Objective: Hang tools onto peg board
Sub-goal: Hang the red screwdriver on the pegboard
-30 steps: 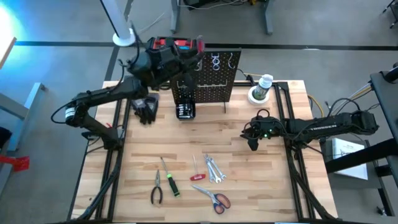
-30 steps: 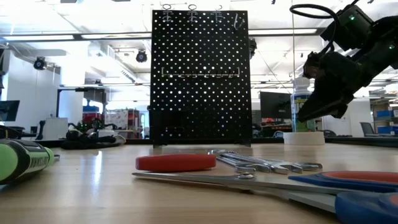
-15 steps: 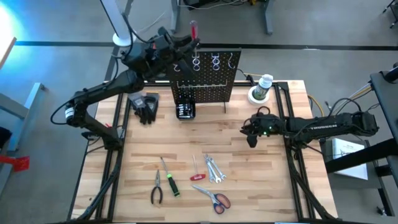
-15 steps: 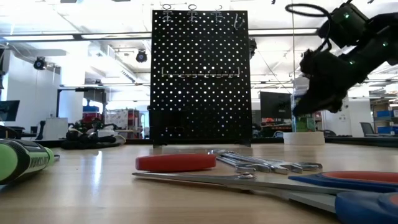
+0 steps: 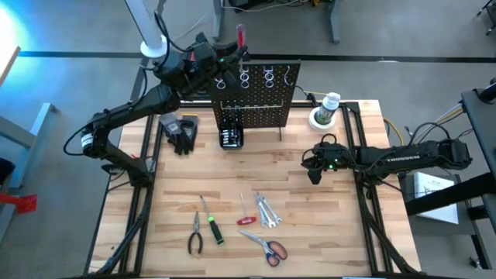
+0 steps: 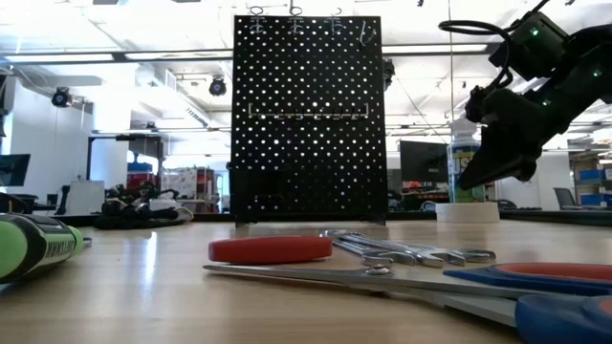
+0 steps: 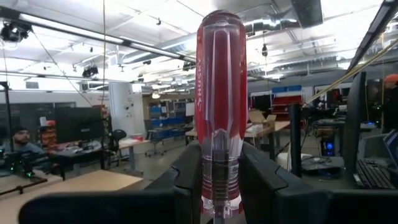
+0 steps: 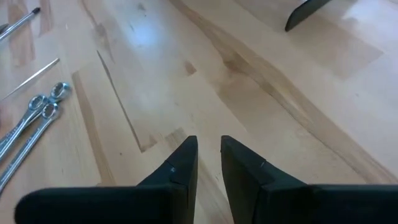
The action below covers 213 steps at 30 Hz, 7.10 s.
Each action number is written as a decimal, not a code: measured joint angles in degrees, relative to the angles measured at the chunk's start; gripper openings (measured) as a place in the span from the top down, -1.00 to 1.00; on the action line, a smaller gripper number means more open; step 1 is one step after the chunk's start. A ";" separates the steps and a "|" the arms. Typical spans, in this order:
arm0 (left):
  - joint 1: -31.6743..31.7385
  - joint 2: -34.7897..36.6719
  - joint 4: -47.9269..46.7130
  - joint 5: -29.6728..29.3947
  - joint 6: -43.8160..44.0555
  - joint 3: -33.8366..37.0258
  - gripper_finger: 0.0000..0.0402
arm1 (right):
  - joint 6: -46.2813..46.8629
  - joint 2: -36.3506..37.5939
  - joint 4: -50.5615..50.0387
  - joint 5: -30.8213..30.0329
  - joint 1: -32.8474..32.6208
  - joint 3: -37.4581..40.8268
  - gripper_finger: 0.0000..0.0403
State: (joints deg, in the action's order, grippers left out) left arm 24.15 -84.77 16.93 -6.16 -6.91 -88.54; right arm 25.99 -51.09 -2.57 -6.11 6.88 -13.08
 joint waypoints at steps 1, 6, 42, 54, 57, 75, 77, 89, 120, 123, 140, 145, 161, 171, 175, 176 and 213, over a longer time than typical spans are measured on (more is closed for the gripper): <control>0.01 0.00 -0.04 0.01 0.27 0.31 0.70 | 0.15 0.00 0.01 0.00 0.00 0.00 0.73; 0.15 0.00 -0.02 0.01 2.02 1.64 0.70 | 0.49 0.00 0.30 -0.02 0.00 0.00 0.71; 0.23 1.47 7.52 0.99 2.87 2.96 0.70 | 1.00 0.00 2.63 -2.99 0.02 0.00 0.76; 0.23 -0.98 9.53 2.44 5.10 2.96 0.70 | 1.46 0.00 4.17 -3.02 0.02 0.02 0.70; 0.23 -1.64 8.42 2.44 5.92 2.96 0.70 | 2.46 0.00 4.17 -3.02 0.02 0.02 0.72; 0.19 -1.21 2.38 0.60 8.63 6.21 0.70 | 2.41 0.00 2.33 -2.80 -0.24 0.07 0.65; 0.01 -0.92 2.43 0.45 9.17 6.45 0.70 | 2.42 0.00 2.38 -2.78 -0.24 0.20 0.65; -1.41 0.31 4.55 -0.82 7.76 10.37 0.70 | 2.45 0.00 2.37 -2.75 -0.24 1.25 0.69; -1.76 0.35 -4.97 -4.04 5.69 6.68 0.11 | 3.37 0.00 2.91 -2.45 -0.29 1.25 0.58; -1.76 0.98 -5.57 -4.33 4.51 6.78 0.04 | 3.57 0.00 2.89 -2.40 -0.31 1.25 0.56; -1.61 6.55 -11.41 -6.01 -2.18 6.92 -0.01 | 4.17 0.00 5.23 -2.40 -0.40 1.25 0.50; -1.61 6.60 -9.83 -4.47 -2.89 6.83 -0.01 | 4.44 0.01 6.75 -2.38 -0.39 1.25 0.45; -1.72 6.62 -6.00 -3.33 -1.32 6.72 -0.01 | 4.07 0.02 6.75 -2.36 -0.38 1.25 0.45; -1.72 6.64 -6.09 -4.88 -0.52 6.12 -0.01 | 3.53 0.02 6.75 -2.34 -1.33 1.25 0.41; -1.72 6.33 -8.33 -5.12 -1.02 3.30 -0.01 | 3.50 0.01 6.78 -2.36 -1.36 1.25 0.42; -1.77 6.16 -8.98 -5.13 -1.01 2.61 -0.01 | 3.50 0.02 6.83 -2.34 -1.36 1.25 0.41; -1.93 -20.62 -52.97 -3.97 2.85 -44.93 0.64 | 6.10 0.02 7.39 -1.35 -1.40 4.00 0.53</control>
State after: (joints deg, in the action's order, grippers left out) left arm 22.22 -105.39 -36.04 -10.13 -4.06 -133.47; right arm 32.09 -51.07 4.82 -7.45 5.48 -9.09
